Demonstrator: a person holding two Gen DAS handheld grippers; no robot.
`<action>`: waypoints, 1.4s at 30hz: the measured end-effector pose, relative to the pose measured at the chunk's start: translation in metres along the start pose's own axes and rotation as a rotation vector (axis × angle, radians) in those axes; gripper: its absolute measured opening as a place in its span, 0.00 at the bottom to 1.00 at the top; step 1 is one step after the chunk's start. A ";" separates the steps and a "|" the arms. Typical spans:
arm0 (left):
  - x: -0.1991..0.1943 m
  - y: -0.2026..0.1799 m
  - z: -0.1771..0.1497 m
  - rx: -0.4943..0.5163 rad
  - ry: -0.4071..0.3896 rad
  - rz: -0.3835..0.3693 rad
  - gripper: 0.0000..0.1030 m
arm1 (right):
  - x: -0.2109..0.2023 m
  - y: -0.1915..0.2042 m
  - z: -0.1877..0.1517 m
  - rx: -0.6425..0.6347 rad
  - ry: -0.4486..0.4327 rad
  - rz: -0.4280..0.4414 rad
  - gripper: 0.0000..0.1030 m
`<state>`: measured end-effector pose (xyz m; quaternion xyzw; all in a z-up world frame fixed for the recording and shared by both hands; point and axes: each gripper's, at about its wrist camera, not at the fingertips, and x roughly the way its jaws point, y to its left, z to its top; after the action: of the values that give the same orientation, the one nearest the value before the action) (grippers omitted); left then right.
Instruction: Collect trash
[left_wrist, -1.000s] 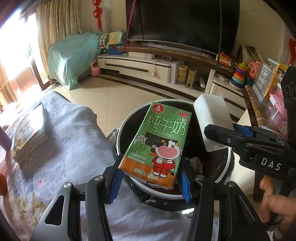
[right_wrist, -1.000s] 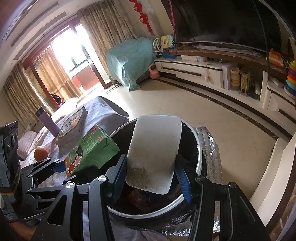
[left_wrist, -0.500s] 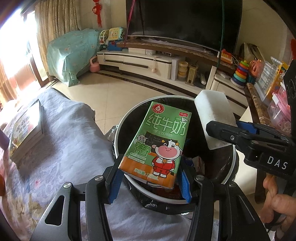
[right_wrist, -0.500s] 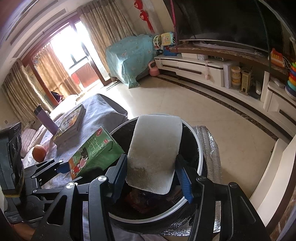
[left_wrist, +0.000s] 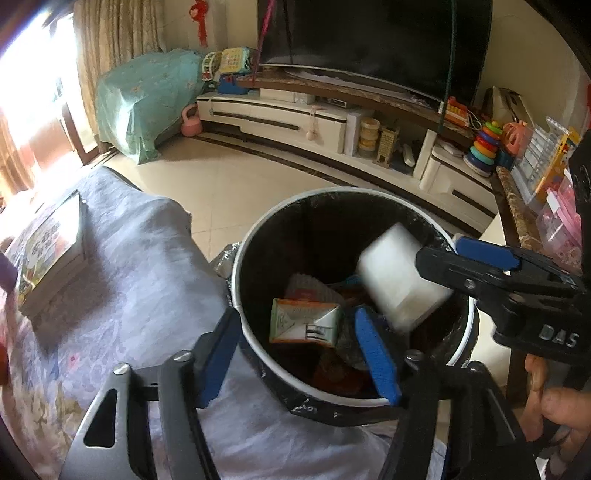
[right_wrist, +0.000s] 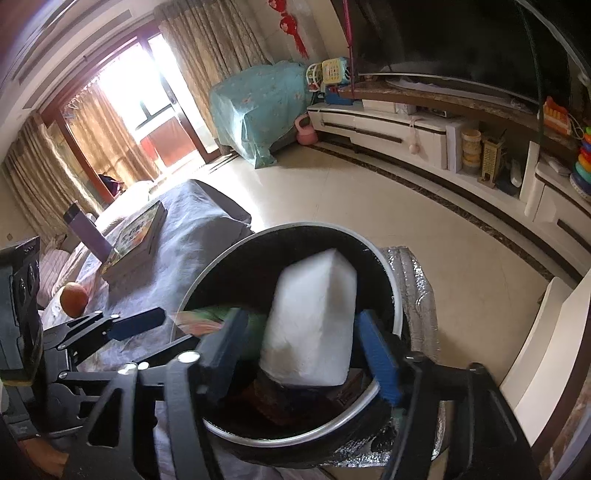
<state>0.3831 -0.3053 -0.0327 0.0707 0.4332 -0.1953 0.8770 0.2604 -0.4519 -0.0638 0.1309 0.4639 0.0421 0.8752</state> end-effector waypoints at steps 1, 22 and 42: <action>-0.003 0.000 0.000 -0.002 -0.004 -0.002 0.63 | -0.002 0.000 0.000 0.003 -0.006 0.003 0.77; -0.120 0.039 -0.134 -0.216 -0.209 -0.035 0.79 | -0.074 0.050 -0.064 -0.002 -0.159 0.016 0.93; -0.218 0.025 -0.234 -0.224 -0.493 0.144 0.99 | -0.166 0.103 -0.127 -0.077 -0.503 -0.093 1.00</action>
<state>0.1027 -0.1526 -0.0059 -0.0457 0.2195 -0.0946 0.9699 0.0669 -0.3613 0.0283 0.0822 0.2350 -0.0142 0.9684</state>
